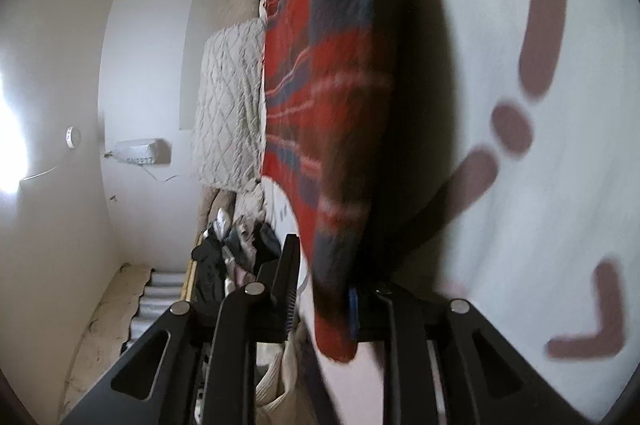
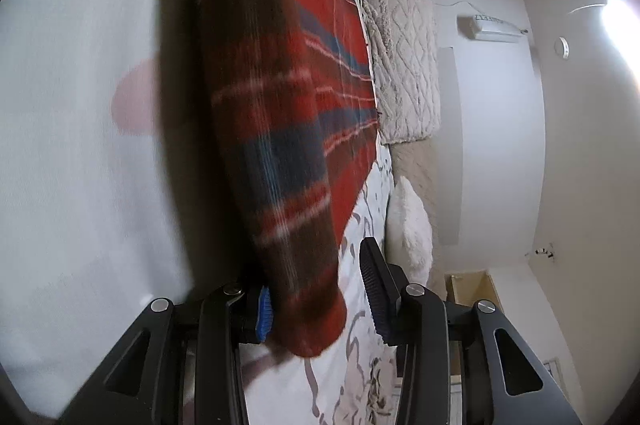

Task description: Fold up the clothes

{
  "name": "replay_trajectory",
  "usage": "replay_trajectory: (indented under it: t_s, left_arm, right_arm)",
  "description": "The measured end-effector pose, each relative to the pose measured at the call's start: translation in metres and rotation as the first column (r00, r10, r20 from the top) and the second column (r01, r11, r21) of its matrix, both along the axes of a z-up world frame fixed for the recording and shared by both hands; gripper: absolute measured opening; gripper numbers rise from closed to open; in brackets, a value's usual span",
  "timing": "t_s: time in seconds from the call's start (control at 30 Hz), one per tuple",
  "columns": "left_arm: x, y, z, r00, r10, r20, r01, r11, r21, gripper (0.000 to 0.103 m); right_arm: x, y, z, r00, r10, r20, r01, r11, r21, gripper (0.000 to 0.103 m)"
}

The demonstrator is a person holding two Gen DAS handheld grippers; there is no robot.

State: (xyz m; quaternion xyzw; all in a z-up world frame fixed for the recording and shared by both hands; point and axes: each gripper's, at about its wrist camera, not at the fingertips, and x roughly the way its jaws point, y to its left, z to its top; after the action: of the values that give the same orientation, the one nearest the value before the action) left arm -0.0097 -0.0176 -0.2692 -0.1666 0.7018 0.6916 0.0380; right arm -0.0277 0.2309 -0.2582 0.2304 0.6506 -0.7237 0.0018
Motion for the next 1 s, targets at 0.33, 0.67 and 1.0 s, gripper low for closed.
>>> replay_trajectory:
  t_s: [0.33, 0.67, 1.0]
  left_arm:
    - [0.008, -0.002, -0.015, 0.995, -0.099, -0.010, 0.097, 0.988, -0.121, 0.020]
    - [-0.002, 0.003, 0.007, 0.990, 0.014, 0.142, -0.016, 1.000, 0.013, 0.004]
    - [0.074, 0.006, 0.129, 0.978, -0.045, 0.202, 0.010, 0.985, 0.174, 0.004]
  right_arm:
    - [0.001, -0.001, -0.016, 0.998, 0.060, 0.012, -0.061, 0.996, 0.058, 0.024]
    - [-0.011, -0.009, -0.010, 0.994, 0.065, 0.091, -0.075, 0.991, 0.108, 0.007]
    - [0.030, 0.006, 0.111, 0.995, 0.035, 0.094, -0.038, 0.999, 0.034, 0.006]
